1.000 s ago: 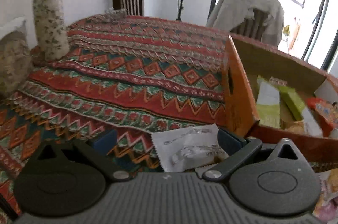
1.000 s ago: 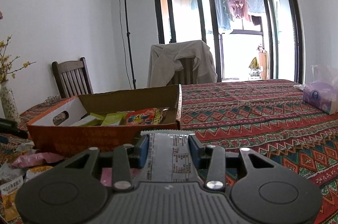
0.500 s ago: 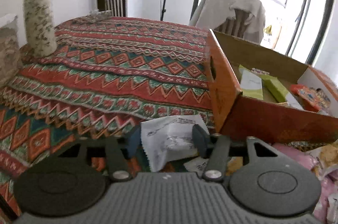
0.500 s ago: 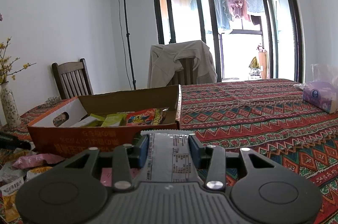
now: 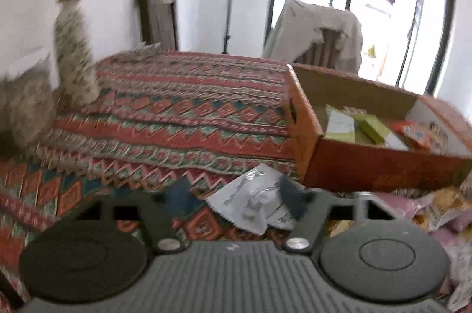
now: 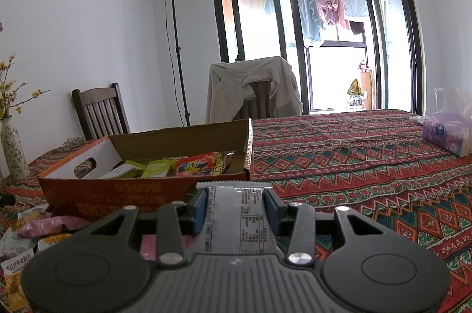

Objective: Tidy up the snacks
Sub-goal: 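Grasp a white packet with the left gripper while the right gripper holds its white packet, then carry both white packets over the box and open both grippers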

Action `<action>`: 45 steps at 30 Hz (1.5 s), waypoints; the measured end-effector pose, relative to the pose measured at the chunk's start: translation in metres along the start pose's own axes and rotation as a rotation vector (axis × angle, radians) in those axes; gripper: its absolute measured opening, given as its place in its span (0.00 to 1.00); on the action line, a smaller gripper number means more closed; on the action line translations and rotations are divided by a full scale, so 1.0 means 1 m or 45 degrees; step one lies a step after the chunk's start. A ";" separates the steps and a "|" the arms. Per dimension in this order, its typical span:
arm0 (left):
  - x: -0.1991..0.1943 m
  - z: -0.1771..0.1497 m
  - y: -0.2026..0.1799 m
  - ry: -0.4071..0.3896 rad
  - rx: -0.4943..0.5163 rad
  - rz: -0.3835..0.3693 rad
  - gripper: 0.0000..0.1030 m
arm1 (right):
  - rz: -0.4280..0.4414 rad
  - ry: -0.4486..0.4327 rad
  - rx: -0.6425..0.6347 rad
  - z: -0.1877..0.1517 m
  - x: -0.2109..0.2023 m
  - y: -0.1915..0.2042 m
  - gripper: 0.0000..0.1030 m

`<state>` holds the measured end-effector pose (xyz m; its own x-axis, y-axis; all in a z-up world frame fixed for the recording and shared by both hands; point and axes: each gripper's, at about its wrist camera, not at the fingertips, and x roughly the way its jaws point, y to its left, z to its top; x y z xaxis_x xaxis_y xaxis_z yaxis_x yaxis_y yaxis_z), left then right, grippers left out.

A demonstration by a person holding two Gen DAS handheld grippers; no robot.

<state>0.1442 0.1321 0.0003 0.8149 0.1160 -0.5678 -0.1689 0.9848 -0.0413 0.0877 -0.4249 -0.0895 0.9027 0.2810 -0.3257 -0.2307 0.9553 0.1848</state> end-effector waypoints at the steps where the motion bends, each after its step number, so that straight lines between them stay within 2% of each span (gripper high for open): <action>1: 0.006 0.001 -0.006 0.013 0.047 0.003 0.77 | -0.001 -0.001 0.002 0.000 0.000 0.000 0.40; 5: 0.040 0.006 -0.018 0.121 0.135 0.011 0.79 | -0.001 0.000 0.005 0.000 0.000 0.000 0.40; 7: 0.056 0.008 -0.017 0.169 0.131 -0.009 0.84 | 0.000 0.000 0.006 0.000 0.000 -0.001 0.40; 11: 0.069 0.005 -0.011 0.183 0.092 -0.021 0.85 | 0.000 0.000 0.006 0.000 0.000 -0.001 0.40; 12: 0.068 0.005 -0.010 0.176 0.087 -0.016 0.80 | 0.002 0.000 0.007 0.000 0.000 -0.001 0.40; 14: 0.065 0.004 -0.008 0.155 0.082 -0.009 0.63 | 0.004 0.001 0.006 0.000 0.001 0.000 0.40; 15: 0.063 0.004 -0.007 0.149 0.077 -0.018 0.50 | 0.005 0.000 0.006 -0.001 0.000 -0.001 0.40; 18: 0.057 0.004 -0.003 0.143 0.052 -0.030 0.45 | 0.004 0.000 0.006 -0.001 0.000 -0.001 0.40; 22: 0.051 0.001 -0.006 0.130 0.049 0.059 0.44 | 0.005 -0.001 0.007 -0.001 0.000 0.000 0.40; 27: 0.032 0.000 -0.008 0.067 0.041 0.103 0.44 | 0.005 -0.001 0.008 -0.001 0.000 -0.001 0.40; 32: 0.005 -0.002 -0.011 -0.007 0.029 0.100 0.44 | 0.009 -0.010 0.008 0.000 -0.002 0.000 0.40; 39: -0.027 0.005 -0.026 -0.114 -0.016 0.014 0.44 | 0.033 -0.070 -0.014 0.001 -0.011 0.004 0.40; 45: -0.047 0.015 -0.047 -0.216 -0.055 -0.086 0.44 | 0.051 -0.134 -0.113 0.008 -0.025 0.017 0.40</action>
<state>0.1221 0.0825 0.0412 0.9063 0.0734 -0.4163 -0.1311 0.9851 -0.1117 0.0639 -0.4162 -0.0709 0.9241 0.3125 -0.2201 -0.2944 0.9491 0.1117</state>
